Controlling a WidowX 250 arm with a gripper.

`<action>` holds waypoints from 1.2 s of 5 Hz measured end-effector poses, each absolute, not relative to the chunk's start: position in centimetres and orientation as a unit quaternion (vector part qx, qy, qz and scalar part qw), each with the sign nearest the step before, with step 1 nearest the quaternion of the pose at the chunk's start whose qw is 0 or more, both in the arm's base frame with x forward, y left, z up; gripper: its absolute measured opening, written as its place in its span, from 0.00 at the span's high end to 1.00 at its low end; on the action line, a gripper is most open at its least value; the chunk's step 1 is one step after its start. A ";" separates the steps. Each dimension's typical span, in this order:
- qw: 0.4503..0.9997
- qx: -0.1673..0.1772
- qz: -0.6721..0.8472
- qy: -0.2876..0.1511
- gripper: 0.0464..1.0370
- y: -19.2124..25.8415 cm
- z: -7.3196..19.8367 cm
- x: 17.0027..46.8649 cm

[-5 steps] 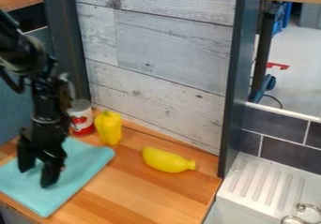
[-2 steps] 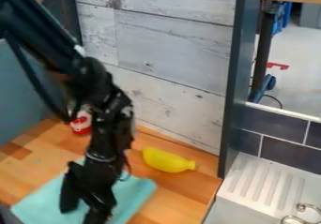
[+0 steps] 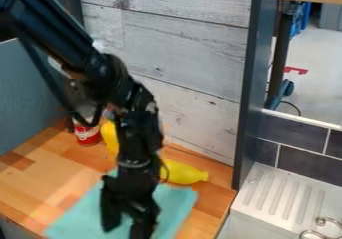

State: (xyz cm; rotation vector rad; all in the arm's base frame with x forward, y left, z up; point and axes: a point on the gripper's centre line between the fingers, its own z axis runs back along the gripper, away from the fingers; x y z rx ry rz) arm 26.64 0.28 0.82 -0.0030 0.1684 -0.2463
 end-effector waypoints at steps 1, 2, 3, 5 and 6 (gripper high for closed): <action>0.991 -0.025 -0.114 0.071 0.04 -0.7 1.5 27.7; 0.987 -0.034 -0.127 0.098 0.04 -2.0 1.7 28.0; 0.985 -0.023 -0.116 0.126 0.04 -2.1 2.4 27.1; 0.996 0.016 -0.072 0.057 0.04 2.4 11.5 24.1; 0.996 0.025 -0.063 0.063 0.04 5.2 13.2 22.5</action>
